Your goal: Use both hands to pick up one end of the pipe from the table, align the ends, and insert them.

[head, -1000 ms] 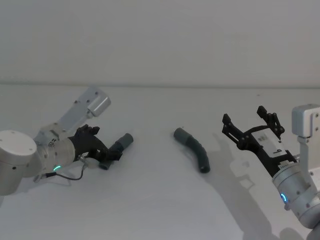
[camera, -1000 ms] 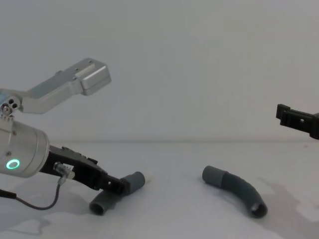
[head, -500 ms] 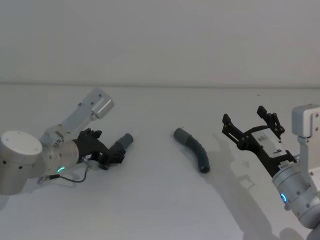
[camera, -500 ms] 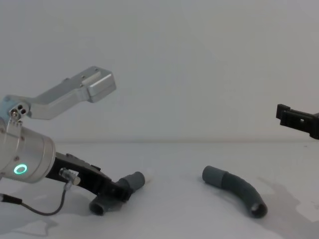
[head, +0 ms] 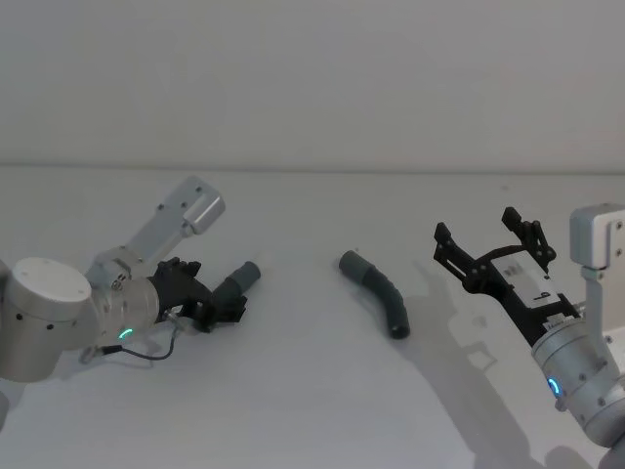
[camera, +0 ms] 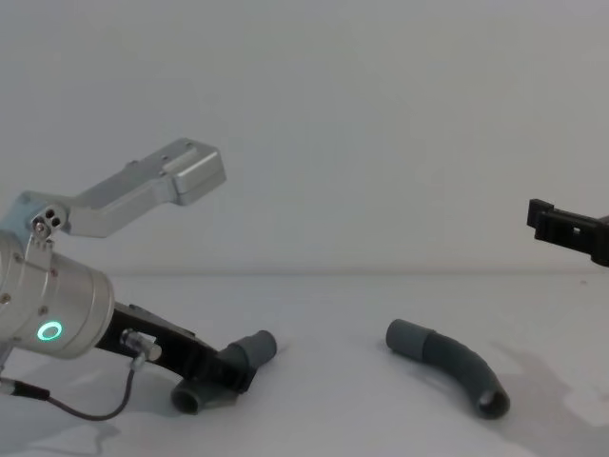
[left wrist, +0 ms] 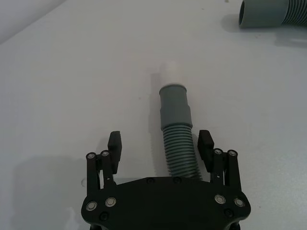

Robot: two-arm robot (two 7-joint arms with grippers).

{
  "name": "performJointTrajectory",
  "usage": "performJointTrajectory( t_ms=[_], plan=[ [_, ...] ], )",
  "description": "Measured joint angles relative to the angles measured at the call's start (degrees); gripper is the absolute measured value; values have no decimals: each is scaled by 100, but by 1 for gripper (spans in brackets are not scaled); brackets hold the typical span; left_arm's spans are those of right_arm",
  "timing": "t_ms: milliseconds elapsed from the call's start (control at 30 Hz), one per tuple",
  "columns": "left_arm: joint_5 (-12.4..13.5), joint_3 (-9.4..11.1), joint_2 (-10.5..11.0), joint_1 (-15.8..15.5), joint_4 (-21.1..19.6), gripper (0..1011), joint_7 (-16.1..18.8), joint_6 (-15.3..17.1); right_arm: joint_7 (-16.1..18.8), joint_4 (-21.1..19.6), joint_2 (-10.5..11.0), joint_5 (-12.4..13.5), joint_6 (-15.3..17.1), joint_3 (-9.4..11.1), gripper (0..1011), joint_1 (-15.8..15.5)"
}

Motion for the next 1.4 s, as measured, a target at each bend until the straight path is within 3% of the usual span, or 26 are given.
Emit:
performJointTrajectory(
  t_ms=[200,1400],
  plan=[
    [0,-21,-40,9,18,863,21,41,0,0,0,0,0,0,1001,0],
    [9,-45,-88,22,50,629,57,107,1,0,0,0,2,0,1001,0]
  ],
)
